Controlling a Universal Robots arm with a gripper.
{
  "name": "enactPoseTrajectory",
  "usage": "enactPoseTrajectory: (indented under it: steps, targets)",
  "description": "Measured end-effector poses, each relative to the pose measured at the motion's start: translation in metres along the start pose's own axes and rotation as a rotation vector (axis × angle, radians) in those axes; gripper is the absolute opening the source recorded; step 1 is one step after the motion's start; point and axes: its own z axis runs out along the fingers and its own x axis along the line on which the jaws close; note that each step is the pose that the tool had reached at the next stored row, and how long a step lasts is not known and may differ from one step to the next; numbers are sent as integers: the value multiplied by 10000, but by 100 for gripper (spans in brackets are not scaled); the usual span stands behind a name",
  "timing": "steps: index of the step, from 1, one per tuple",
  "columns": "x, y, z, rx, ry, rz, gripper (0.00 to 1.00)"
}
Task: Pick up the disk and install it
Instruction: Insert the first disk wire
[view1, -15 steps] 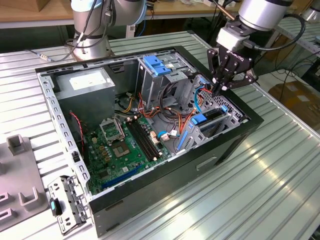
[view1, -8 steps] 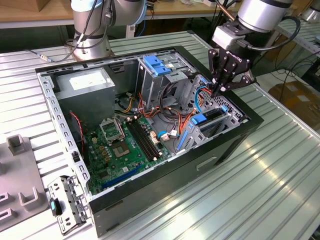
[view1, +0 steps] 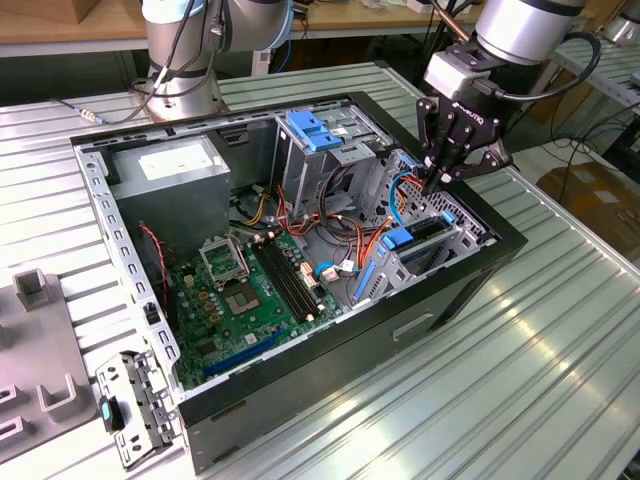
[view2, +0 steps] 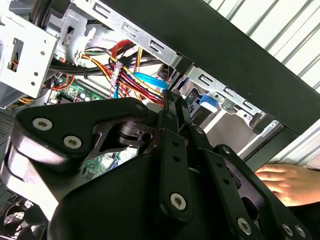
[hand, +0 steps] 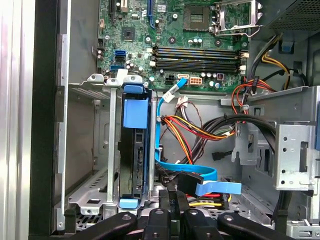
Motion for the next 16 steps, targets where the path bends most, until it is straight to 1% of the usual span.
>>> enactPoseTrajectory:
  steps: [2,4,5,6,8,9,11,14,16]
  targets:
    - [4,0,1,0,-1,1,17]
    - [22,1,4,0,2,44,17]
    - [39,1,8,0,3,98,17]
    - [71,2,18,0,3,173,17]
    - [103,3,30,0,1,228,17]
    - [110,13,36,0,1,247,17]
    - [111,52,44,7,3,249,17]
    - [110,80,62,15,3,355,17]
    - [127,90,66,15,3,362,17]
